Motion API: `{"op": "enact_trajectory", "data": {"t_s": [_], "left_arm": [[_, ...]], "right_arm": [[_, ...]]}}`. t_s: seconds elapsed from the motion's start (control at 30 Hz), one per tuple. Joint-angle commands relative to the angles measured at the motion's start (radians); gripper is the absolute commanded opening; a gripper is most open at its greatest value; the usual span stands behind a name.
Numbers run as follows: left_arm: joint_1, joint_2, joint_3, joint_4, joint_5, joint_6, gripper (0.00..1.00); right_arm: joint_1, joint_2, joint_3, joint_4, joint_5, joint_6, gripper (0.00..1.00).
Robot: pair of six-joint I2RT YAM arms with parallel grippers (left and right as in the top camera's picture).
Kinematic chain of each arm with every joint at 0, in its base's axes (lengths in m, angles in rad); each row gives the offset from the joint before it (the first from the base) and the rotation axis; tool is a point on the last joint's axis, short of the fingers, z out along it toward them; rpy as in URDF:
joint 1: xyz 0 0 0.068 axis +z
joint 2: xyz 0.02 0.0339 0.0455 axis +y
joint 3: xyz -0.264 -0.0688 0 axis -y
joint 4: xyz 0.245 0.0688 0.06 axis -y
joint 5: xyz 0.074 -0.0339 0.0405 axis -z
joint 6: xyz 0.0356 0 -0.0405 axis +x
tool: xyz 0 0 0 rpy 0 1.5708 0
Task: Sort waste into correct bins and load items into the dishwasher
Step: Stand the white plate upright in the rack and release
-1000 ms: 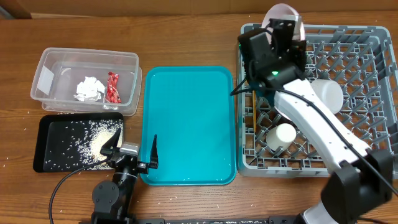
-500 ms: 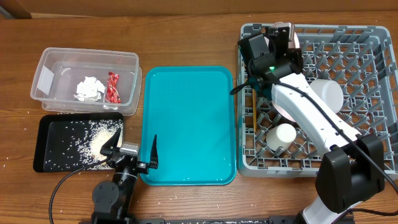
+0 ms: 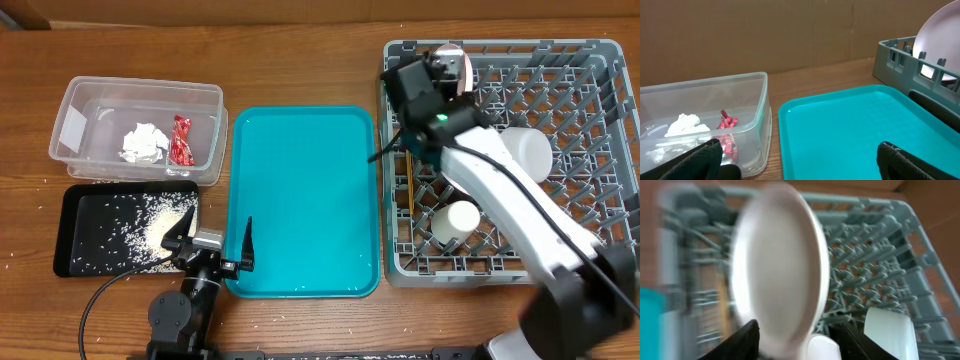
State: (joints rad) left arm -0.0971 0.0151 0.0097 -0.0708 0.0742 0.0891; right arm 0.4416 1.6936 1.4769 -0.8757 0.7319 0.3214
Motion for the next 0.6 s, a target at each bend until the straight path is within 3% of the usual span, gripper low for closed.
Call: {"op": "enact_trajectory", "data": {"t_s": [0.0, 0.17, 0.2, 0.23, 0.43, 0.57], "left_arm": [[0.007, -0.010, -0.005, -0.001, -0.006, 0.009, 1.00], [0.007, -0.010, -0.005, -0.001, -0.006, 0.009, 1.00], [0.007, -0.010, -0.005, -0.001, -0.006, 0.009, 1.00], [0.007, -0.010, -0.005, -0.001, -0.006, 0.009, 1.00], [0.007, -0.010, -0.005, -0.001, -0.006, 0.009, 1.00], [0.007, -0.010, -0.005, -0.001, -0.006, 0.009, 1.00]], "right_arm": [[0.009, -0.222, 0.011, 0.001, -0.277, 0.028, 0.54], [0.009, -0.436, 0.011, -0.018, -0.739, 0.027, 0.66], [0.009, -0.447, 0.011, -0.024, -0.779, 0.027, 0.73], [0.009, -0.473, 0.011, -0.043, -0.862, 0.027, 1.00], [0.009, -0.491, 0.011, -0.106, -1.127, 0.018, 1.00], [0.005, -0.490, 0.011, -0.204, -1.078, -0.092, 1.00]]}}
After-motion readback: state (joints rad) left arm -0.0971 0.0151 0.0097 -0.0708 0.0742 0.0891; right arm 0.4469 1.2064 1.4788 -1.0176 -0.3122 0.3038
